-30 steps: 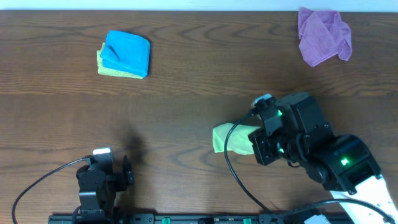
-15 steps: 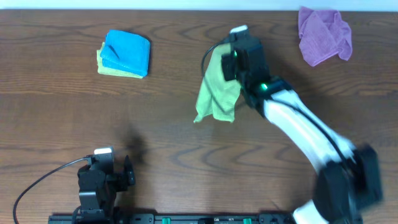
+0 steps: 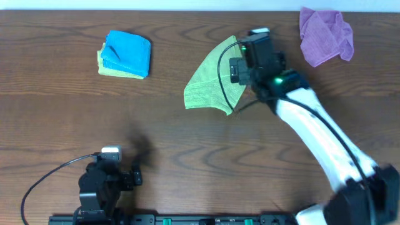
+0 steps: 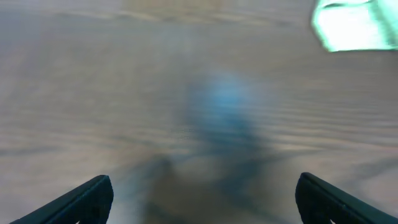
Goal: Fold the cloth
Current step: 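Lift the green cloth with the right gripper and drag it to table center, then move the left gripper toward the green cloth's left corner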
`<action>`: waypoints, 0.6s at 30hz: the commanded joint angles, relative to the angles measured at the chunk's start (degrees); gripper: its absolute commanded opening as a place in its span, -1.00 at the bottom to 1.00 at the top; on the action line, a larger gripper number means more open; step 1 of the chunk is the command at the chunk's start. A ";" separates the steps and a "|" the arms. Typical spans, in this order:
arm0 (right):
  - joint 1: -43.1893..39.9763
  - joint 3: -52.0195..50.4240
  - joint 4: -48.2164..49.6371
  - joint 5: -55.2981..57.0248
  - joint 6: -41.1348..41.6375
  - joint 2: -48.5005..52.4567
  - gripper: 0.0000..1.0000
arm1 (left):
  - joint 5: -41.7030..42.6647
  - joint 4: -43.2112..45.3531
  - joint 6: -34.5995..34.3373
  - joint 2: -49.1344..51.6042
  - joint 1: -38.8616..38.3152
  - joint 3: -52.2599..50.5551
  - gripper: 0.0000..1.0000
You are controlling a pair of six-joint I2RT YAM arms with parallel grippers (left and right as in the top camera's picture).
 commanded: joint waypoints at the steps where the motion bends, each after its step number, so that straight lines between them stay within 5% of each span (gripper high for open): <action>1: -2.51 0.33 -6.32 -10.56 21.53 -2.05 0.99 | 10.12 4.33 -1.36 -0.33 -0.11 -0.44 0.90; 7: -7.85 -7.37 -0.74 -26.62 26.67 -2.45 0.89 | 12.46 15.72 -18.10 0.42 -0.13 0.55 0.91; 18: -15.32 -31.23 24.04 -50.47 30.71 -2.45 0.91 | 18.16 10.60 -22.34 24.37 -0.33 17.62 0.90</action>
